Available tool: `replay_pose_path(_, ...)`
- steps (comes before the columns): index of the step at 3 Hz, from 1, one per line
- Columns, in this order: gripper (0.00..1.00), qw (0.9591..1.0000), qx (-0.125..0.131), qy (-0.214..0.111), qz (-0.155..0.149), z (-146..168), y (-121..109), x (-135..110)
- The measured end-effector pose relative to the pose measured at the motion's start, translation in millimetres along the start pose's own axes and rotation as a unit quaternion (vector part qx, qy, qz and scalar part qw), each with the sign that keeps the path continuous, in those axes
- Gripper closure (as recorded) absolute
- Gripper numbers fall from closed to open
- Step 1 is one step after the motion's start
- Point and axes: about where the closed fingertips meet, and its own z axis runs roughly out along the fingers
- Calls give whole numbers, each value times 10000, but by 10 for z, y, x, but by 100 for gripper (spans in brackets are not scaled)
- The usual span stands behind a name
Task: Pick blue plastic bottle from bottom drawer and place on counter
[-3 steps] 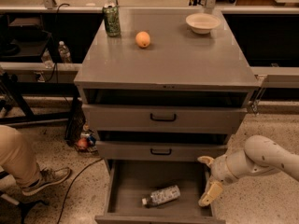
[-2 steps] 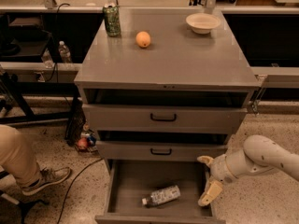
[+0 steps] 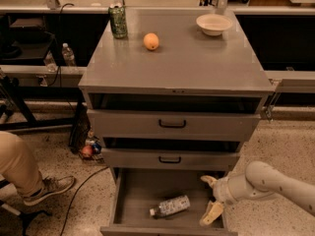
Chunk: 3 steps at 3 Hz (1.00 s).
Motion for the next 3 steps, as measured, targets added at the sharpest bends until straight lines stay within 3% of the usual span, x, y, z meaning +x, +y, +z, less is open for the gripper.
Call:
replay_pose_path(1, 0, 9997, 22, -217, -68, 381, -52, 141)
replay_pose_path(3, 0, 9961, -62, -776, -422, 1429, -414, 8)
